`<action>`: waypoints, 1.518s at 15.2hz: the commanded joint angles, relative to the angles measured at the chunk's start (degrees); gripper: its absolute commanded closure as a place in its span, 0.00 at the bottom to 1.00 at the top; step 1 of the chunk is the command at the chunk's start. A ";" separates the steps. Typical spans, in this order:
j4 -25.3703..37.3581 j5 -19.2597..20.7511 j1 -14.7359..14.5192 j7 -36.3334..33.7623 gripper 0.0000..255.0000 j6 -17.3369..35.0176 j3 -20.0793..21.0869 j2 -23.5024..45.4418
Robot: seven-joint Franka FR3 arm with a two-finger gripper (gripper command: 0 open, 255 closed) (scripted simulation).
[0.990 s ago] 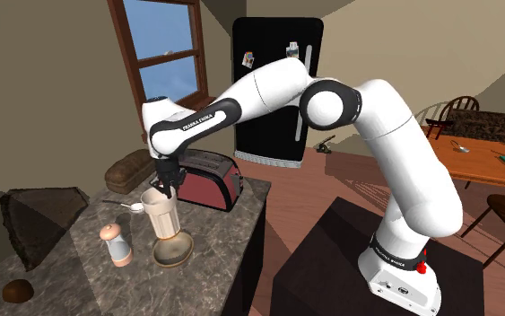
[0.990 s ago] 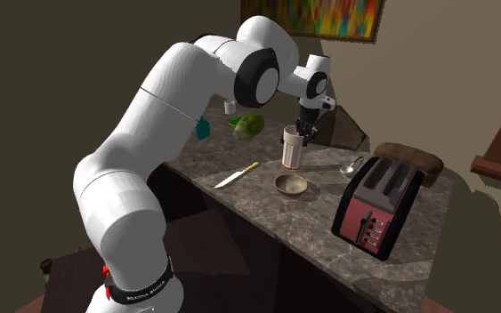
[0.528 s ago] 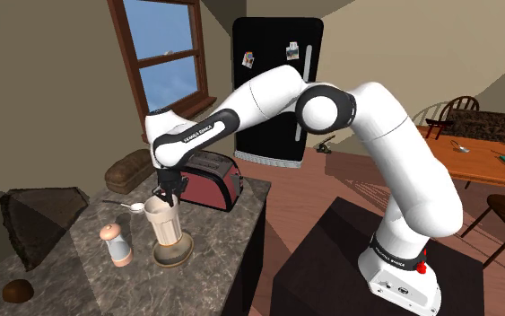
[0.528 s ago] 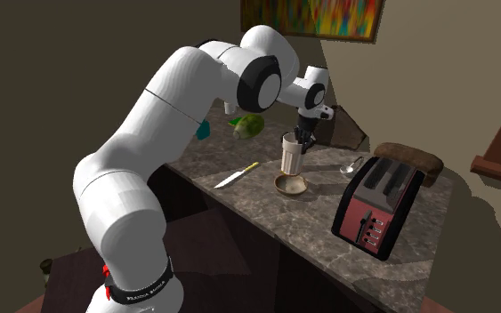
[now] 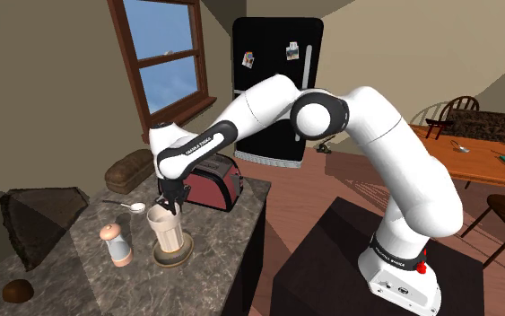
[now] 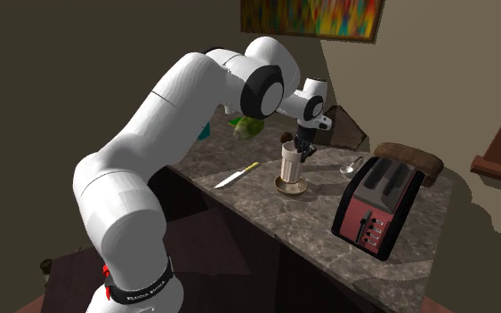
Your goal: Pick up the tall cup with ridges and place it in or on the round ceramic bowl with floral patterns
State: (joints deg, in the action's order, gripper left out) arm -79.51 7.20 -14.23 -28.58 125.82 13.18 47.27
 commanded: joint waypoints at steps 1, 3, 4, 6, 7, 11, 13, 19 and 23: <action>0.42 0.17 -0.21 -0.08 1.00 0.84 -0.15 1.18; 0.53 0.31 -0.30 -0.09 1.00 1.73 -0.29 2.17; 0.54 0.34 -0.33 -0.10 1.00 1.96 -0.33 2.42; 0.56 0.34 -0.33 -0.10 1.00 1.95 -0.33 2.43; 0.56 0.34 -0.33 -0.10 1.00 1.95 -0.33 2.43; 0.56 0.34 -0.33 -0.10 1.00 1.95 -0.33 2.43; 0.57 0.35 -0.34 -0.10 0.00 1.95 -0.33 2.44; 0.35 -0.02 0.04 0.08 0.00 -0.28 0.01 -0.01; 0.49 -0.35 0.34 0.25 0.00 -2.42 0.29 -2.01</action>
State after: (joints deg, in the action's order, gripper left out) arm -79.08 6.89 -13.92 -28.34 123.69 13.45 45.41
